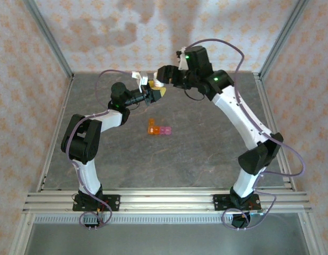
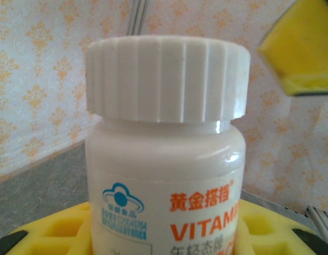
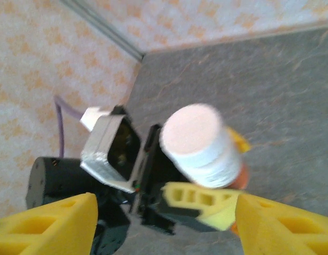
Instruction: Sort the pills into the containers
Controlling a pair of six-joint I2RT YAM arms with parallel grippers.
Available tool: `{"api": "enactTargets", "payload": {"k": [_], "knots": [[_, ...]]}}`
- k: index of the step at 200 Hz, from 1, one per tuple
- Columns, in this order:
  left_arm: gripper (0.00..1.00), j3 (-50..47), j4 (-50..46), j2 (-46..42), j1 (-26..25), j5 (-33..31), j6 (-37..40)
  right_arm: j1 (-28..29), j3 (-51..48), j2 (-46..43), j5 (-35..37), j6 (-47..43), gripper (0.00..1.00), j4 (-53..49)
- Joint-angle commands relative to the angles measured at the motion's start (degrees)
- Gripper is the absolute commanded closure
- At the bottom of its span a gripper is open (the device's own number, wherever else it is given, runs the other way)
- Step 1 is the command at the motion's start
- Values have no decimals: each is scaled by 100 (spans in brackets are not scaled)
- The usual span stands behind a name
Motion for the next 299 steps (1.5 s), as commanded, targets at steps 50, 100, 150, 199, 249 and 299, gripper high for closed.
{"api": "enactTargets", "payload": {"k": [50,100,150,199,249,299], "knots": [[100,-111,220,-138,36,95,-6,-275,-1389,-644,-402,-1177,15,2175],[100,-77,339,-93,35,95,-124,-270,-917,-103,-721,-1076,15,2140],[100,-76,348,-111,30,106,-150,-178,-418,384,-821,-1159,16,1766],[100,-66,339,-117,35,122,-150,-99,-201,663,-841,-1244,22,1520],[100,-77,356,-128,35,128,-153,-92,-100,824,-753,-1239,32,1403],[100,-77,365,-163,31,141,-160,-94,66,979,-666,-1210,37,1281]]}}
